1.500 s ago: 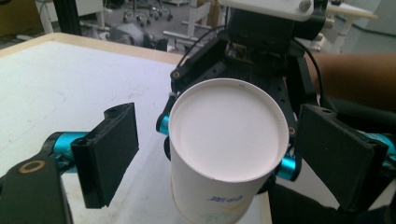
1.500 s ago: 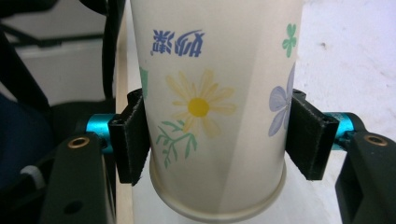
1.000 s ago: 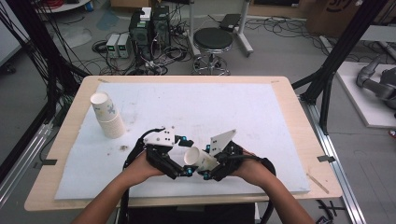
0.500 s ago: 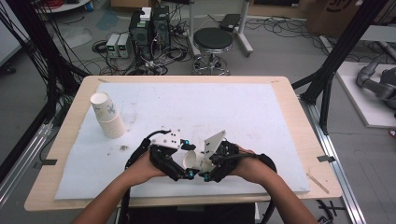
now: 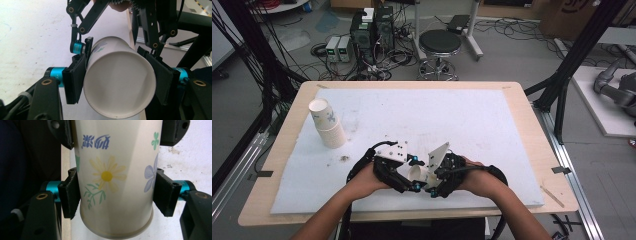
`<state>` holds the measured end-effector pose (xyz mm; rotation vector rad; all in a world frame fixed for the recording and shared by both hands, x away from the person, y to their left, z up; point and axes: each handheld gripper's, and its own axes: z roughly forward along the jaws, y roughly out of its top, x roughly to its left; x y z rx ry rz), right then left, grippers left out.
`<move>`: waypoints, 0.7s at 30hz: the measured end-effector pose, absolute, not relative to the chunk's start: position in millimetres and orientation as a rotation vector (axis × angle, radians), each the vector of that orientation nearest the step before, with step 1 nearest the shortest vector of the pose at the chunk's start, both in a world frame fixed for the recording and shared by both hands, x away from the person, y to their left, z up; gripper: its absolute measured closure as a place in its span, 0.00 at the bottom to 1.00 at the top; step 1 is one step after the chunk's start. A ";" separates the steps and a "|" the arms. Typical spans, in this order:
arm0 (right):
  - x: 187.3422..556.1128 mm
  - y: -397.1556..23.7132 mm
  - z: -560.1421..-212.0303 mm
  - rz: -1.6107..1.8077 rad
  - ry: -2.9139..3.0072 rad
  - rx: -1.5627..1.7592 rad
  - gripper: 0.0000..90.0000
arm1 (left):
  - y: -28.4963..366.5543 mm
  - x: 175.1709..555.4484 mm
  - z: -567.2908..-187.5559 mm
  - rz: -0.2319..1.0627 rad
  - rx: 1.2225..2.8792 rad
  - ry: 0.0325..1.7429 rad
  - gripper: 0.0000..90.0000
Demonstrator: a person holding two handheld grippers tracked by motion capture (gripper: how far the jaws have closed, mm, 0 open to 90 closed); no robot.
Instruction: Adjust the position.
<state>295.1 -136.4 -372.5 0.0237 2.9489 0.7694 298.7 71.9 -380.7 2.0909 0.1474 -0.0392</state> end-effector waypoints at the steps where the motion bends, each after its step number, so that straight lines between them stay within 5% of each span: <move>1: 295.2 -137.0 -372.6 0.774 2.950 0.021 0.34 | 71.9 298.5 -380.8 -0.035 2.088 0.147 0.39; 3: 295.5 -140.4 -373.6 0.844 2.917 0.065 0.21 | 73.0 298.5 -380.4 -0.024 2.077 0.148 0.41; 21: 291.1 -195.4 -362.4 1.493 2.612 0.362 0.21 | 95.9 298.1 -388.0 -0.007 1.835 0.241 0.41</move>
